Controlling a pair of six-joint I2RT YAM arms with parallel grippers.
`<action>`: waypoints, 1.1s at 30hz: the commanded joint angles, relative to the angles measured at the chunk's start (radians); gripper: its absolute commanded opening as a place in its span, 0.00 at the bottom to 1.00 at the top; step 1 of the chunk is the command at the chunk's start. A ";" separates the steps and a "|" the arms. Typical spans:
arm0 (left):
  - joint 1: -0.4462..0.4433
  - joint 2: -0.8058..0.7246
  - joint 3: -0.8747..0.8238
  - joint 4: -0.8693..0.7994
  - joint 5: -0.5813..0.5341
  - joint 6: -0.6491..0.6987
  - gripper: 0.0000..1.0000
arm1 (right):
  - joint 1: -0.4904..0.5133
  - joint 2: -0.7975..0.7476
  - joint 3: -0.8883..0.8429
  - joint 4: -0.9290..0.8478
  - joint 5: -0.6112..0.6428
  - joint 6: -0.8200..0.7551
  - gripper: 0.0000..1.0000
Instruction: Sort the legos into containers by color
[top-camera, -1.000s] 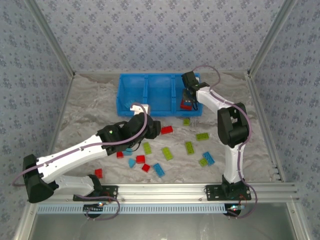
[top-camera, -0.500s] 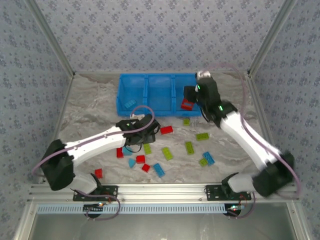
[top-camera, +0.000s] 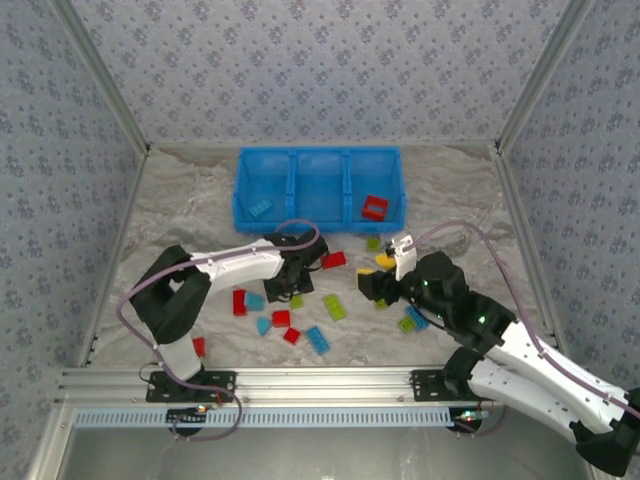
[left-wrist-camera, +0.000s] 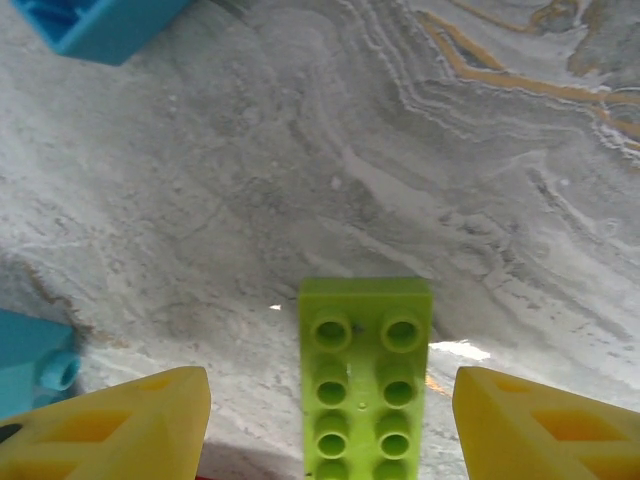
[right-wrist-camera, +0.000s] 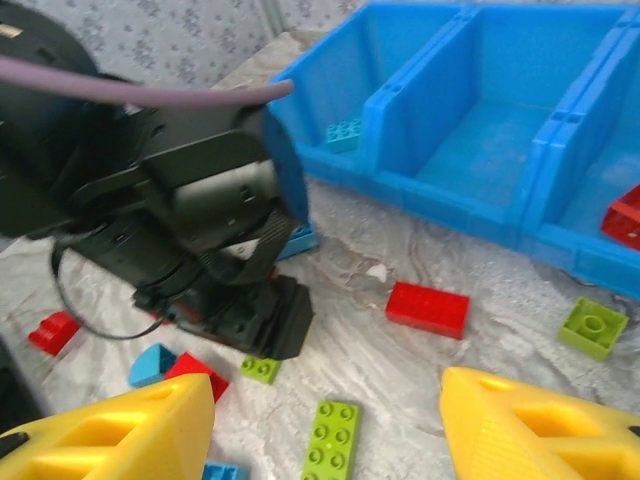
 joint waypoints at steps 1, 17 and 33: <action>0.012 0.028 0.020 -0.011 0.021 -0.012 0.65 | 0.013 -0.015 -0.006 -0.017 -0.041 0.014 0.64; 0.005 0.078 -0.023 0.086 0.047 -0.033 0.30 | 0.028 0.034 0.001 0.007 -0.009 0.033 0.63; 0.133 0.198 0.635 -0.159 -0.076 0.320 0.27 | 0.026 0.214 0.197 0.102 0.238 0.008 0.64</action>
